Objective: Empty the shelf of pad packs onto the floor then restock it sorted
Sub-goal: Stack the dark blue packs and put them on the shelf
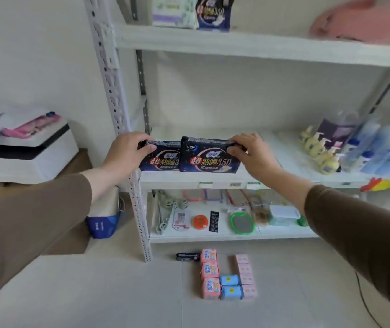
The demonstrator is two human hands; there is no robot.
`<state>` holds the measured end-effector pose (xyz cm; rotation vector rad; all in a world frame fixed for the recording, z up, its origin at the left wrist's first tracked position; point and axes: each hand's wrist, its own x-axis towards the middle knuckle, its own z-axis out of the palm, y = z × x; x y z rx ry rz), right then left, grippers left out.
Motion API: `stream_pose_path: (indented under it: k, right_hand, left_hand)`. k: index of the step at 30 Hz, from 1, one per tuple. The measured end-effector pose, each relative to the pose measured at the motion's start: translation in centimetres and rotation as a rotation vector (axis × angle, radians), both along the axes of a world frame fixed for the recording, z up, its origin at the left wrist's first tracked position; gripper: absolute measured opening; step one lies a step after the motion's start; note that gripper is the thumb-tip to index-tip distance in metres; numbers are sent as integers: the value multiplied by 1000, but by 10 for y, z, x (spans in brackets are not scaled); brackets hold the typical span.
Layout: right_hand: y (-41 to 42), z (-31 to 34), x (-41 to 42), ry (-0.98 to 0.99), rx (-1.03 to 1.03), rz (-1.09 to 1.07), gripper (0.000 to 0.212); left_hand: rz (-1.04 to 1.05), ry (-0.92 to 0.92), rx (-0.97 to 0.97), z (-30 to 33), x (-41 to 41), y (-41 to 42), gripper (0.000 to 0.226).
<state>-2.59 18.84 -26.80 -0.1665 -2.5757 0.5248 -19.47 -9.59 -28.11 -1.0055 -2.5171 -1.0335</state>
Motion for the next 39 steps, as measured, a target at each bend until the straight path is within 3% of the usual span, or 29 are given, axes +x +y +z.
stream_pose_path:
  k: [7, 15, 26, 39]
  right_hand:
    - [13, 143, 34, 121, 64, -21, 15]
    - [60, 238, 39, 196, 88, 0, 24]
    - [182, 307, -2, 252, 164, -3, 11]
    - [264, 321, -97, 201, 202, -45, 10]
  left_hand:
    - [-20, 162, 95, 148, 15, 13, 18]
    - [-51, 245, 158, 245, 10, 65, 19]
    - [25, 367, 149, 322, -40, 154, 15]
    - [-1, 353, 174, 357, -136, 238, 17]
